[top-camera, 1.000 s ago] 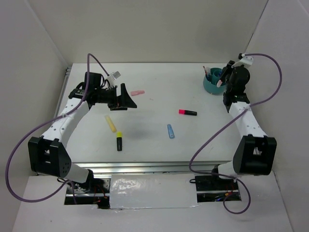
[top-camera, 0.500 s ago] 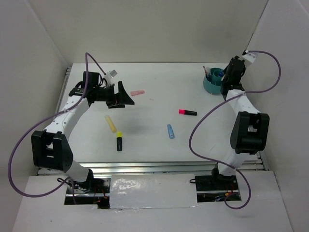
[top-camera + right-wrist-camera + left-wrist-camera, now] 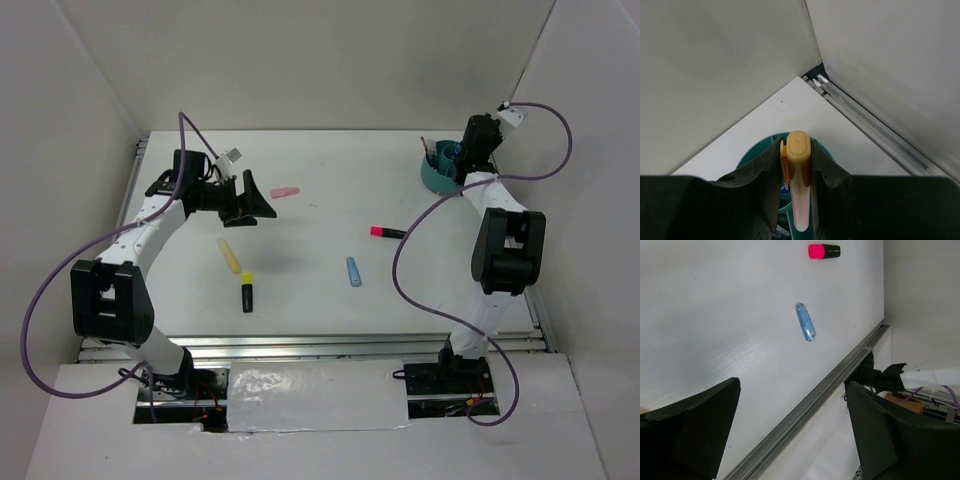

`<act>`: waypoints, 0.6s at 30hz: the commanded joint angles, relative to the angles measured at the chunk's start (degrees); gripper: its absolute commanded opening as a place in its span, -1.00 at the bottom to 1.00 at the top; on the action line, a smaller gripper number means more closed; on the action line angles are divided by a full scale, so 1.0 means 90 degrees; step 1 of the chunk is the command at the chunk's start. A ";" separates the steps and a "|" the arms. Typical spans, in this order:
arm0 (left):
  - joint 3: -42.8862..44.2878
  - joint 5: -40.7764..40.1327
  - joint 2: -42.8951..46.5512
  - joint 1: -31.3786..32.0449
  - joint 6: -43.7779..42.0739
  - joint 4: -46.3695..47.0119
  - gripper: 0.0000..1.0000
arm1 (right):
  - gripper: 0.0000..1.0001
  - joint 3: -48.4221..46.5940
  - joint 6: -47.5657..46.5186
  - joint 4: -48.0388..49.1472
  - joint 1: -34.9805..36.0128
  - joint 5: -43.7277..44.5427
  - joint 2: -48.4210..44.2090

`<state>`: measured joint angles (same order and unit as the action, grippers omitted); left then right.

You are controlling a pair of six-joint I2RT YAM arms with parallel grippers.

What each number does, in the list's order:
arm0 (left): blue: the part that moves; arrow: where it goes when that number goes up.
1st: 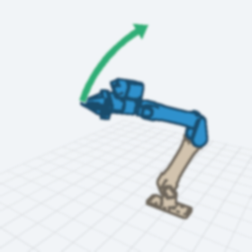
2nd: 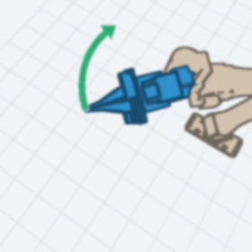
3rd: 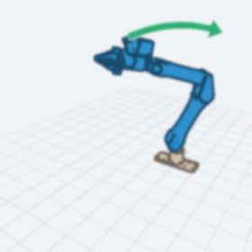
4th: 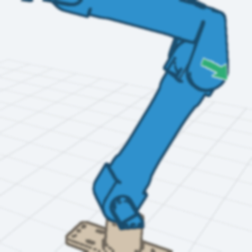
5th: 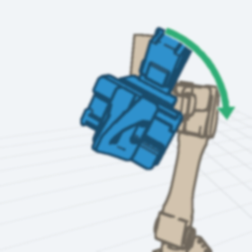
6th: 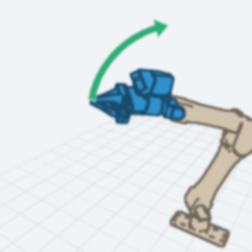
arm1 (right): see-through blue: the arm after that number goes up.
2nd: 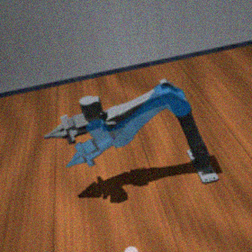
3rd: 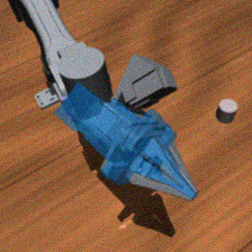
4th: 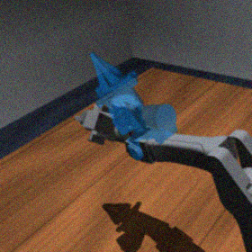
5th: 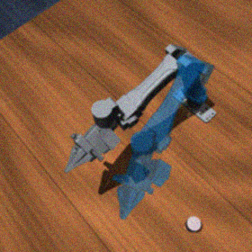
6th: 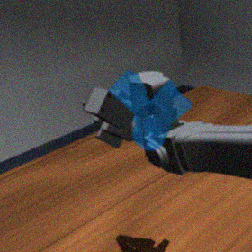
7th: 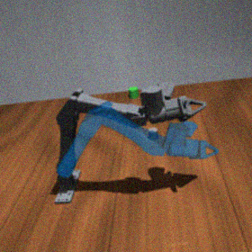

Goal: Sort the stationery into containers
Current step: Place the pen in the storage box.

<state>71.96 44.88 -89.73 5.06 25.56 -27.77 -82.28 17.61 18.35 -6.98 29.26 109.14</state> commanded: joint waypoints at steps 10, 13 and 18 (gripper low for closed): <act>0.0012 0.0199 -0.0234 -0.0103 -0.0086 0.0263 0.99 | -0.85 -0.0369 -0.0091 0.0100 0.0180 0.0421 0.0314; 0.0109 0.0042 -0.0342 -0.0123 -0.0164 0.0127 0.99 | -0.76 -0.0389 -0.0159 0.0129 0.0229 0.0421 0.0373; 0.0129 -0.0104 -0.0362 -0.0201 -0.0135 0.0195 0.99 | -0.71 -0.0457 -0.0227 0.0129 0.0258 0.0402 0.0510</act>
<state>71.72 44.14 -93.25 3.97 25.43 -26.98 -83.35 16.19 17.98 -5.26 30.92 113.23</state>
